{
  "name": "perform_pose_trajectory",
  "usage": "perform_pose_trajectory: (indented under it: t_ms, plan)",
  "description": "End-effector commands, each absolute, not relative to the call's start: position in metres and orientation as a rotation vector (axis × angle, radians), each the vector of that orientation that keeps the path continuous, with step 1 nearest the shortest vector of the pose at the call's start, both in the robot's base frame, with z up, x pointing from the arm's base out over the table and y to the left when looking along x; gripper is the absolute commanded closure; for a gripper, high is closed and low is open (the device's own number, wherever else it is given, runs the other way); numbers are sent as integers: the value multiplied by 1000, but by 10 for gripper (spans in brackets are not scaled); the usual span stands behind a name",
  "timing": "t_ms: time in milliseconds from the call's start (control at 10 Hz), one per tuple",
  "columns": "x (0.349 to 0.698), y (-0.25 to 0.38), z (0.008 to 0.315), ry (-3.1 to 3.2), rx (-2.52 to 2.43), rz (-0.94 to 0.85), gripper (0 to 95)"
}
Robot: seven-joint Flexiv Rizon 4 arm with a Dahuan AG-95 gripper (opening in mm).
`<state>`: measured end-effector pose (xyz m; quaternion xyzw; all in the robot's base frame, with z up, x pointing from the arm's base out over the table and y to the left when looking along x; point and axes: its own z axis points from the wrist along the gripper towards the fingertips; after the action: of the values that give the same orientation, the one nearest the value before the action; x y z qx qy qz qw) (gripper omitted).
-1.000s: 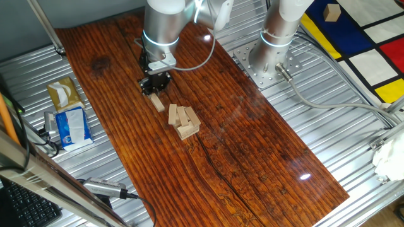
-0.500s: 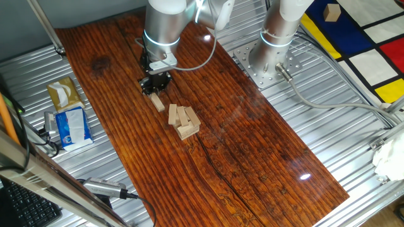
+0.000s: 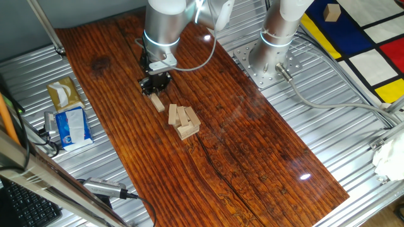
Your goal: Play Jenga
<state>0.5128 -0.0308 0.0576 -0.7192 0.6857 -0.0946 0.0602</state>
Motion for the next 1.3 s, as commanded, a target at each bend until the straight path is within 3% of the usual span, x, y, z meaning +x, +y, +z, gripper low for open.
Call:
perform_pose_trajectory:
  t_ms: [100, 200, 300, 400, 500, 900, 1000, 1200, 1300]
  plan:
    - [513, -31, 58, 2076, -2177, -290, 950]
    - [513, -31, 58, 2074, -2178, -290, 950]
    - [513, -31, 58, 2074, -2179, -290, 760]
    - [513, -31, 58, 2075, -2180, -289, 760]
    - [513, -31, 58, 2077, -2181, -289, 570]
    - [513, -31, 58, 2088, -2175, -292, 570]
    - [513, -31, 58, 2092, -2170, -291, 760]
    - [513, -31, 58, 2089, -2172, -293, 760]
    - [513, -31, 58, 2085, -2174, -291, 950]
